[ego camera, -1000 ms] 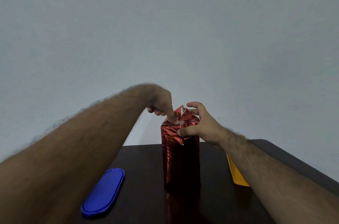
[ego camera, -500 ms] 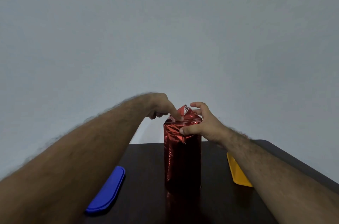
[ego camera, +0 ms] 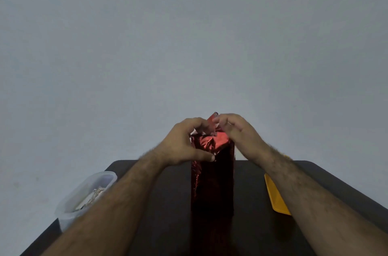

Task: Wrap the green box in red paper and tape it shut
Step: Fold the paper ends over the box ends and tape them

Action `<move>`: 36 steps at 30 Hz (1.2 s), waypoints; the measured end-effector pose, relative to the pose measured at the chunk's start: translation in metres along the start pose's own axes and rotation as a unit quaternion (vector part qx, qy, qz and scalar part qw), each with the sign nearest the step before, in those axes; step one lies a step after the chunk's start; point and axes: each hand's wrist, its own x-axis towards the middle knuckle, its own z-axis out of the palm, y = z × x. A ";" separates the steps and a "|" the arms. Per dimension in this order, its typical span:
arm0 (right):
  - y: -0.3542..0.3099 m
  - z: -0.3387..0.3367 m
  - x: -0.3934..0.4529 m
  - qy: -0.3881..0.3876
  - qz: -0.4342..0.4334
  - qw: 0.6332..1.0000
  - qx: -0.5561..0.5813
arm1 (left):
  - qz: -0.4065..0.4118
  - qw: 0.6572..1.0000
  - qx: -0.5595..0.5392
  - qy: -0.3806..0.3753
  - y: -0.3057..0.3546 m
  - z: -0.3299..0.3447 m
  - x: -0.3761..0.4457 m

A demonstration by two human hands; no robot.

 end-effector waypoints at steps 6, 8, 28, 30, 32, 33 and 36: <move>-0.023 -0.015 0.020 -0.047 0.112 0.977 0.173 | -0.006 0.997 0.005 -0.073 0.000 -0.015 0.018; -0.021 -0.018 0.023 -0.054 0.101 0.979 0.167 | 0.000 0.999 -0.030 -0.042 -0.005 -0.013 0.021; -0.083 -0.053 -0.005 -0.096 0.158 0.964 -0.190 | -0.050 0.953 -0.293 0.055 -0.017 0.002 0.021; -0.080 -0.047 -0.003 -0.064 0.165 0.969 -0.174 | -0.057 0.951 -0.298 0.059 -0.014 0.002 0.020; -0.076 -0.042 0.000 -0.038 0.161 0.974 -0.154 | -0.065 0.949 -0.299 0.069 -0.012 0.003 0.019; -0.074 -0.041 0.001 -0.029 0.158 0.977 -0.143 | -0.070 0.948 -0.302 0.073 -0.011 0.004 0.019; -0.071 -0.037 0.002 -0.023 0.160 0.981 -0.112 | -0.084 0.944 -0.310 0.073 -0.011 0.006 0.020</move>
